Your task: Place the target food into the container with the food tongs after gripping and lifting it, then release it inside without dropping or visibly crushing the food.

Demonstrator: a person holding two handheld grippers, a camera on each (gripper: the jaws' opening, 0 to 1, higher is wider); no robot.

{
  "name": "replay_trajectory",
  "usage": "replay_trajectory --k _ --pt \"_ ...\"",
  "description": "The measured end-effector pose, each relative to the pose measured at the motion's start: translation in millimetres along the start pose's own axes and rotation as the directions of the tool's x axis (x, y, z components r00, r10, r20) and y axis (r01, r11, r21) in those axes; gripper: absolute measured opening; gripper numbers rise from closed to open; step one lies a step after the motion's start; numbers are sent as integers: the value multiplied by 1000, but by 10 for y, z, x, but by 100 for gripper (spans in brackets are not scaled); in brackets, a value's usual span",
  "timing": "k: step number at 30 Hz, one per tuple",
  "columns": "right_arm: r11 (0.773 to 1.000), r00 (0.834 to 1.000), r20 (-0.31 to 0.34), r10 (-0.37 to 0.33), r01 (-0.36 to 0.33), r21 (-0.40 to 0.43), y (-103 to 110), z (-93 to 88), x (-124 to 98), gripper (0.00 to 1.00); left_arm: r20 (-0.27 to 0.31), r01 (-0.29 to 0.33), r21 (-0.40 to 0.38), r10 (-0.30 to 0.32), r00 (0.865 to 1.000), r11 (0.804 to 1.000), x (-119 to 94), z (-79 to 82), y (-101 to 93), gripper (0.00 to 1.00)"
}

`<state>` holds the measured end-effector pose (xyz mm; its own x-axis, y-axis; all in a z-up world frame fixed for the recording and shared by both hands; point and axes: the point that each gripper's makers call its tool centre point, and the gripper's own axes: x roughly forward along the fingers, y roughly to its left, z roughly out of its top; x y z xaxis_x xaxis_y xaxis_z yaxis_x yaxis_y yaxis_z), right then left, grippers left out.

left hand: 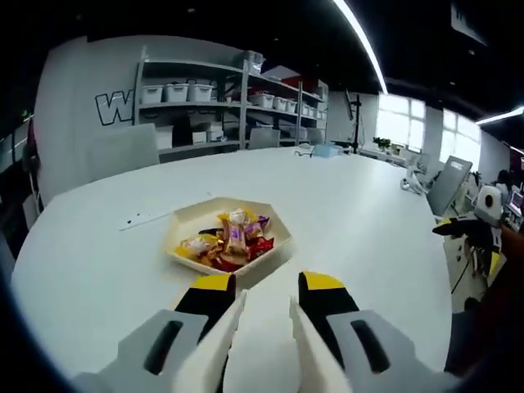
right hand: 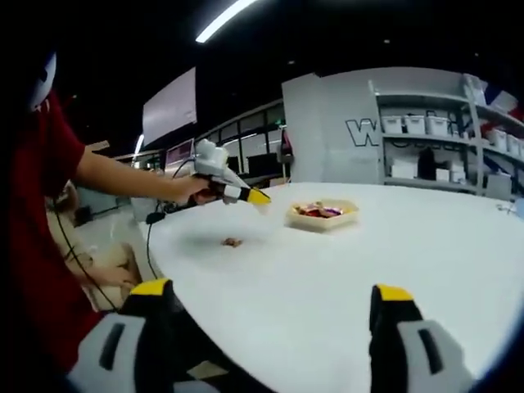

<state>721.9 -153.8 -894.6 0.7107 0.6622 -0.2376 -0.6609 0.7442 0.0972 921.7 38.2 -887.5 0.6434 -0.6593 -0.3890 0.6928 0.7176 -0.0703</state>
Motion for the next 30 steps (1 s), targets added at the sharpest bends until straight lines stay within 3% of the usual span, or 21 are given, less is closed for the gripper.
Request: replay_trajectory --k 9,17,22,30 --pt "1000 1000 -15 21 -22 -11 103 -11 51 99 -17 23 13 -23 1000 1000 -186 -253 -159 28" --pt "999 999 -19 42 -42 -21 178 20 142 99 -33 47 8 -47 998 999 -324 -443 -179 28" --pt "998 998 -31 51 -52 -26 221 -9 182 99 -51 65 -20 -66 997 998 -400 -652 -196 28" --pt "998 997 -46 63 -64 -28 268 -39 215 99 -48 67 -32 -69 996 997 -417 -710 -188 28"
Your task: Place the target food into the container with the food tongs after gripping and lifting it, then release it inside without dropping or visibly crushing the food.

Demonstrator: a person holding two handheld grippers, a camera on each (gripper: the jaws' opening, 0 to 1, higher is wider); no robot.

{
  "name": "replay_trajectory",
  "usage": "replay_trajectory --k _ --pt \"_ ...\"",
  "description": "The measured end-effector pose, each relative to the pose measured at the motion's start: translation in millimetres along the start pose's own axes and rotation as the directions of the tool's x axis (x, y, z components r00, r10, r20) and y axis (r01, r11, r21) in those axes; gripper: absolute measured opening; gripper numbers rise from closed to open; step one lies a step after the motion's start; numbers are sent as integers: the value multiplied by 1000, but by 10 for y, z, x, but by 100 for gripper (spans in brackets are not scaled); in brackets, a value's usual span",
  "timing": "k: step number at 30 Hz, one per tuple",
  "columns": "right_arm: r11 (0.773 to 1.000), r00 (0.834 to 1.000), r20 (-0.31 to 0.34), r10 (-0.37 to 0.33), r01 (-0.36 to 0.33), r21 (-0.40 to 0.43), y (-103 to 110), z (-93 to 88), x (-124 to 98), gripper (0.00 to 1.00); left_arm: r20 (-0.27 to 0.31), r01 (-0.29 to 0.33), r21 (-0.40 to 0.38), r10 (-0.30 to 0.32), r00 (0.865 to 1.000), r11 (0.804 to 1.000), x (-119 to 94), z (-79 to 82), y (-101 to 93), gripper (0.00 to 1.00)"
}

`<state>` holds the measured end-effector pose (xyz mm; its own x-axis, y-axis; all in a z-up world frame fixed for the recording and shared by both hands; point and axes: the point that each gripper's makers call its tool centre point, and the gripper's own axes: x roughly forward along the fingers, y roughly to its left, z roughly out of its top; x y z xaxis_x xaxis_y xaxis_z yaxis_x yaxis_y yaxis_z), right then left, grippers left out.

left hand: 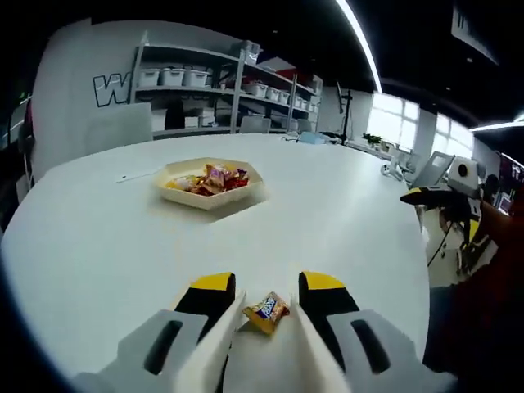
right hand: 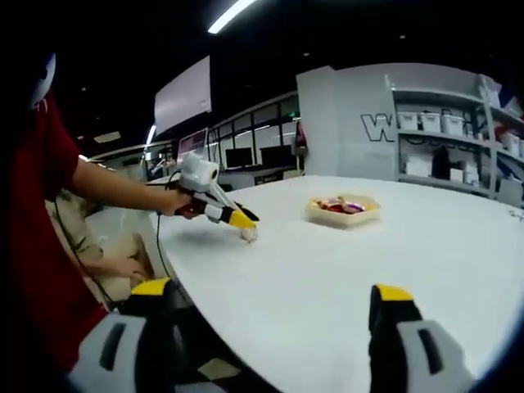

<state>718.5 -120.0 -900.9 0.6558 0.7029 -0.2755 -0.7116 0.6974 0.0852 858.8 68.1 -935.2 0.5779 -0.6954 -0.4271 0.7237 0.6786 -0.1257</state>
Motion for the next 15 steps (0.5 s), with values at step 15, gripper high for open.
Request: replay_trajectory --k 15 --pt "1000 1000 -17 3 -3 -12 -13 -26 -2 98 113 -18 14 16 993 1000 -49 -31 8 28"
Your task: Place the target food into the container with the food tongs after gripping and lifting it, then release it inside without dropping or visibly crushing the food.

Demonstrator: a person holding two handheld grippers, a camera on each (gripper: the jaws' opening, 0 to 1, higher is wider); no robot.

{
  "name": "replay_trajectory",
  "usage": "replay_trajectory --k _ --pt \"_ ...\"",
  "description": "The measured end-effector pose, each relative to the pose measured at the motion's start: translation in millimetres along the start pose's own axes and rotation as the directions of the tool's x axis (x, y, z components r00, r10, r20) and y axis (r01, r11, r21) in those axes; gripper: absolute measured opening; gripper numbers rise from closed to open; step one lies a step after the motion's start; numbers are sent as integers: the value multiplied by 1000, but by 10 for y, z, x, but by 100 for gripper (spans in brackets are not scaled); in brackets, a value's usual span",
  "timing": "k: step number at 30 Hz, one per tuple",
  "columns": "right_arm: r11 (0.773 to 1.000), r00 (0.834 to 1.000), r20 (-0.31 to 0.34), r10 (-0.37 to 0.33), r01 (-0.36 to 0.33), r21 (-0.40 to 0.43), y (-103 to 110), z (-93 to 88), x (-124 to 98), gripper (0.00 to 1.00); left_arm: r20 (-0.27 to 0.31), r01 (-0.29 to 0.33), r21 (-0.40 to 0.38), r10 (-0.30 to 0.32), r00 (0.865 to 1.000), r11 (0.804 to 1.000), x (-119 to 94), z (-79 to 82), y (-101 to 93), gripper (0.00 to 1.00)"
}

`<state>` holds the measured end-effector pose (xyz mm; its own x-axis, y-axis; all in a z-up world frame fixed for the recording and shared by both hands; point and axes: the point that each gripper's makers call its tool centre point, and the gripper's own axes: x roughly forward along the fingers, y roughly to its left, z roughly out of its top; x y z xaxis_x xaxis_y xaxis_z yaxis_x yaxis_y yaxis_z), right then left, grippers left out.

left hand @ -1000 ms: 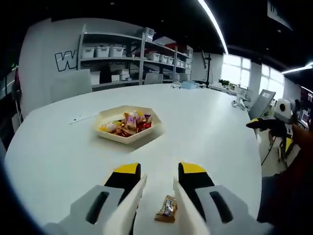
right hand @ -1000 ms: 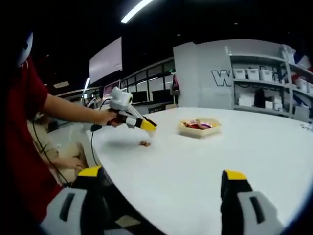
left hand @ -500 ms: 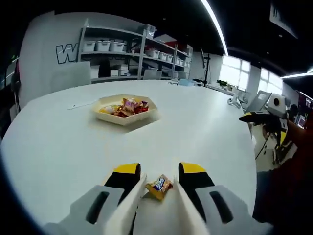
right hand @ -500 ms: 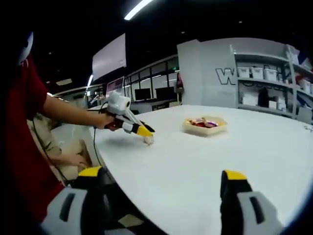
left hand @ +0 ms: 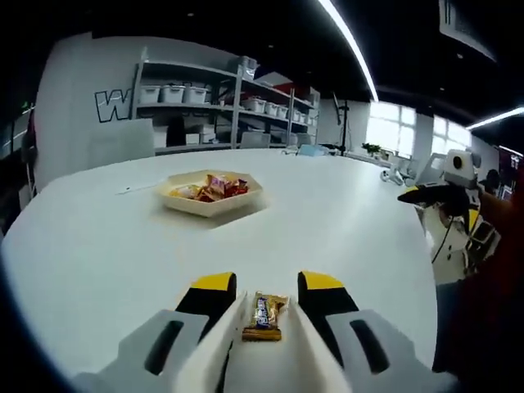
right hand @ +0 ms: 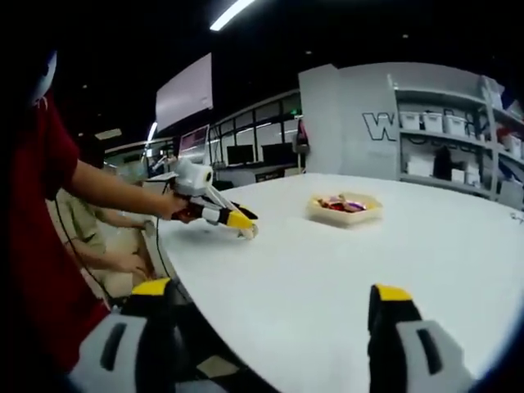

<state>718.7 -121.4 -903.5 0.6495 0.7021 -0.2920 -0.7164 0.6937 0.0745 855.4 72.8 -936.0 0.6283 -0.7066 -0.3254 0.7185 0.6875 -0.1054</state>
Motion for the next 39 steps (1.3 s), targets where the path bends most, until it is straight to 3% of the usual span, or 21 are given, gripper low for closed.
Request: replay_trajectory --k 8,14,22,30,39 --pt "1000 1000 -4 -6 6 3 -18 -18 -19 97 50 -13 -10 14 999 1000 -30 -9 -15 26" --pt "1000 1000 -9 -8 8 8 -21 -34 -19 96 93 -46 -64 51 994 997 -52 -11 -20 22" --pt "1000 1000 -22 -15 15 7 -46 -62 -20 95 77 -53 -111 61 995 992 -33 20 -1 21" --pt "999 1000 -1 -31 31 21 -106 -66 -67 95 84 -44 -79 51 995 996 62 213 -57 22" --pt "998 999 5 -51 51 28 -180 -87 -132 94 98 -44 -52 49 994 998 214 449 28 22"
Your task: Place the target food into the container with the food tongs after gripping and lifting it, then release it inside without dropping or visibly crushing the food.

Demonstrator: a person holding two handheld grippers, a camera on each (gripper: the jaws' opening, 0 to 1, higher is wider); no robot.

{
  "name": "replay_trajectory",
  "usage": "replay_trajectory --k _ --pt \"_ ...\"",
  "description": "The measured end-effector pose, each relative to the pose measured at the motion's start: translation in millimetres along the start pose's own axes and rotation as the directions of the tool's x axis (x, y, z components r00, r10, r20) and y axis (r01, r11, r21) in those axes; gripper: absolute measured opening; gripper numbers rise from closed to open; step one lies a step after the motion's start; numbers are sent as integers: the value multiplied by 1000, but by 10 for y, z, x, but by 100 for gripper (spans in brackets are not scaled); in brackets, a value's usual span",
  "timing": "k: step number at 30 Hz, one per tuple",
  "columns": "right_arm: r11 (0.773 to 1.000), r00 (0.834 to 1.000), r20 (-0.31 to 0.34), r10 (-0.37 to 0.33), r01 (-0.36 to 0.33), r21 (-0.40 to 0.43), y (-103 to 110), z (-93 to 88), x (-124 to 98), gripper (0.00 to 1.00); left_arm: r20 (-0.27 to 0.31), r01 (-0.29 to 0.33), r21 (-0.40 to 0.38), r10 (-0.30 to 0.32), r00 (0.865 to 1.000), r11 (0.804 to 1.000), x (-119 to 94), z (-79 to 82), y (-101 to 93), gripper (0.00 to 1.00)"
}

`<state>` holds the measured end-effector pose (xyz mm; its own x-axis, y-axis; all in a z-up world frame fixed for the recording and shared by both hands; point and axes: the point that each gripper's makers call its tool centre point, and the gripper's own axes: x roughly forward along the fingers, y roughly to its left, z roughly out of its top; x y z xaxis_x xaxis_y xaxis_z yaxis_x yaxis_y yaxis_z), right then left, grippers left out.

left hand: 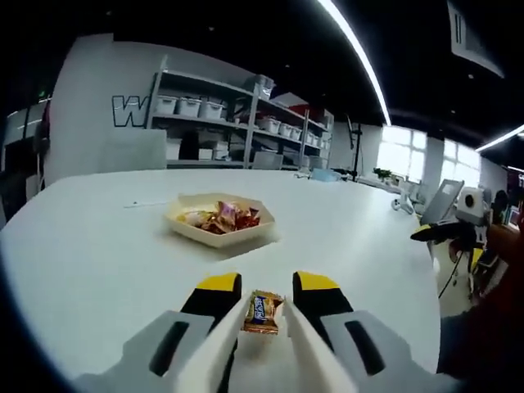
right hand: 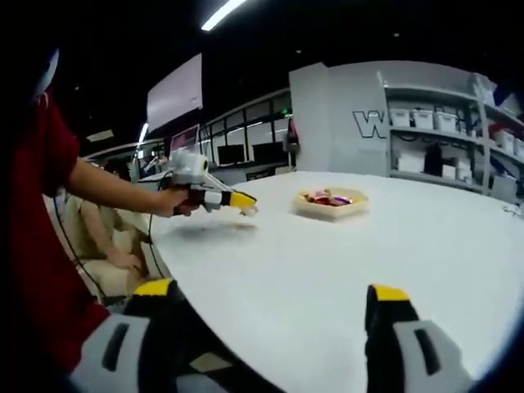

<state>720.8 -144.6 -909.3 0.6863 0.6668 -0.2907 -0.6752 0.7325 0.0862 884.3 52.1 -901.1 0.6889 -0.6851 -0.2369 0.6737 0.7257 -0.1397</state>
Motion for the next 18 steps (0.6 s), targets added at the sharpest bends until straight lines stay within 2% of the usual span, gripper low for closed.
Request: replay_trajectory --k 13,18 --pt "1000 1000 -3 -20 20 16 -102 -42 -52 94 23 -23 24 23 999 999 227 365 197 23" --pt "999 999 -3 -33 33 26 -169 -47 -93 94 18 -30 34 30 999 999 336 438 281 23"
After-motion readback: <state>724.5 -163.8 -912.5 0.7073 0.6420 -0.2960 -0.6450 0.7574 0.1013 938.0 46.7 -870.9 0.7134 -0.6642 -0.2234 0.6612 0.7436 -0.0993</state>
